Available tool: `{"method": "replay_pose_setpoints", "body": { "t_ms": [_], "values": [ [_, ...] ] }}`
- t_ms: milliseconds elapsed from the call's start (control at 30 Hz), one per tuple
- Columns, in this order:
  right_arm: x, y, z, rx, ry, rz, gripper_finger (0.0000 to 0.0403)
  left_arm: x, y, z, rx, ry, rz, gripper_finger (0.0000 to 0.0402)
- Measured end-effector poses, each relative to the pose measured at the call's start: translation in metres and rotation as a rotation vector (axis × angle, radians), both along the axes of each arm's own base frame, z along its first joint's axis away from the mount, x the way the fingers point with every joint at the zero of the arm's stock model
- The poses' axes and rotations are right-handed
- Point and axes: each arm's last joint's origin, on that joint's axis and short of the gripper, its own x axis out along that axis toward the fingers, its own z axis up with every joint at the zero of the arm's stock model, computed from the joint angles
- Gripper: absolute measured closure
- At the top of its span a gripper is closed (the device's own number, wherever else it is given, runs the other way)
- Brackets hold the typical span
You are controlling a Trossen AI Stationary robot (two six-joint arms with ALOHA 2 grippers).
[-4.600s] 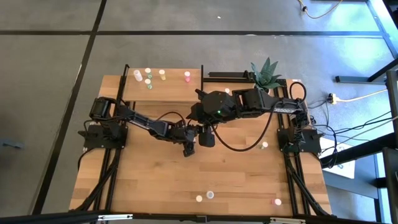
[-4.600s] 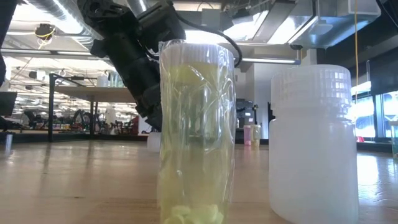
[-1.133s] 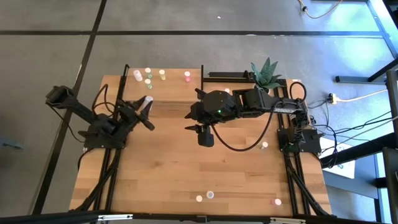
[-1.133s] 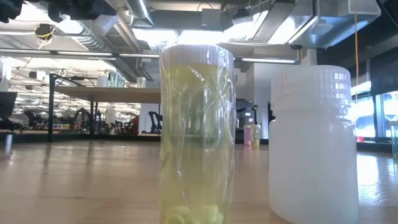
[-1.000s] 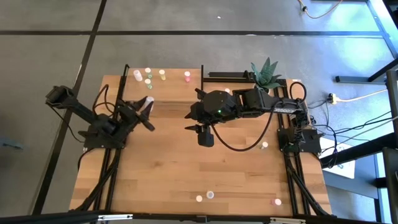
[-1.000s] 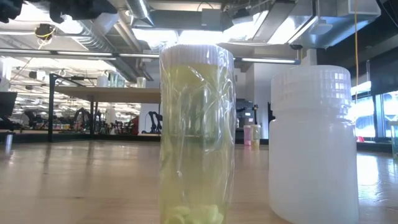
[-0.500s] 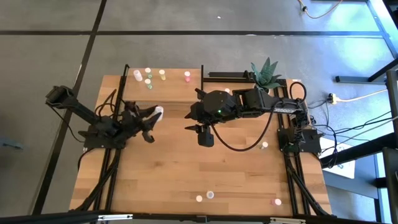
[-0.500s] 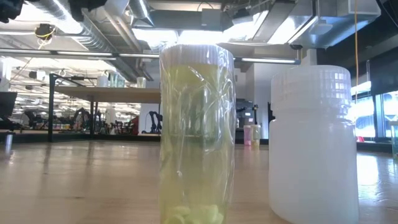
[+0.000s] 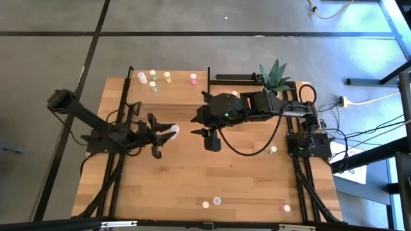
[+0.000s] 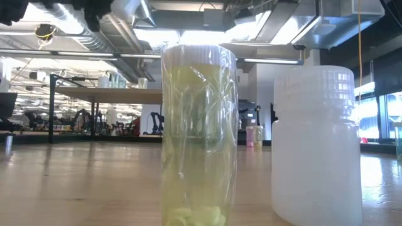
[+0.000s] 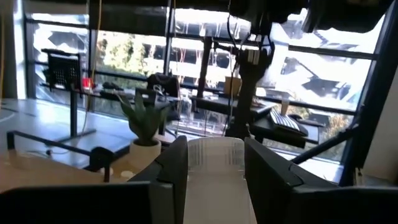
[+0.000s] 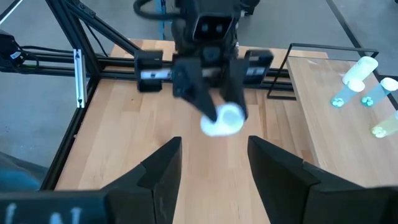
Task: Pick and place medicine bottles onto shelf by color
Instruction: Put the top white pill bottle aligned with the other white pill bottle on the shelf
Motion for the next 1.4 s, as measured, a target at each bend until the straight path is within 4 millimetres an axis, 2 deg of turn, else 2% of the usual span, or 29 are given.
{"method": "replay_pose_setpoints", "body": {
  "t_ms": [433, 700, 933, 1267, 1400],
  "values": [
    [0.0, 0.0, 0.0, 0.001, 0.0, -0.001, 0.0217, 0.035, -0.006, -0.024, 0.008, -0.066, -0.206, 0.0288],
    [0.0, 0.0, 0.0, 0.001, 0.0, -0.001, 0.0217, 0.038, 0.001, -0.047, 0.035, -0.191, -0.358, 0.0288],
    [0.0, 0.0, 0.0, 0.001, -0.001, -0.001, 0.0217, 0.045, -0.003, -0.066, 0.051, -0.11, -0.448, 0.0288],
    [0.0, 0.0, 0.0, 0.001, -0.001, -0.001, 0.0217, 0.056, 0.002, -0.087, 0.088, -0.005, -0.404, 0.0288],
    [0.0, 0.0, 0.0, 0.001, -0.001, -0.001, 0.0217, 0.064, 0.004, -0.094, 0.042, 0.02, -0.399, 0.0288]
  ]
}}
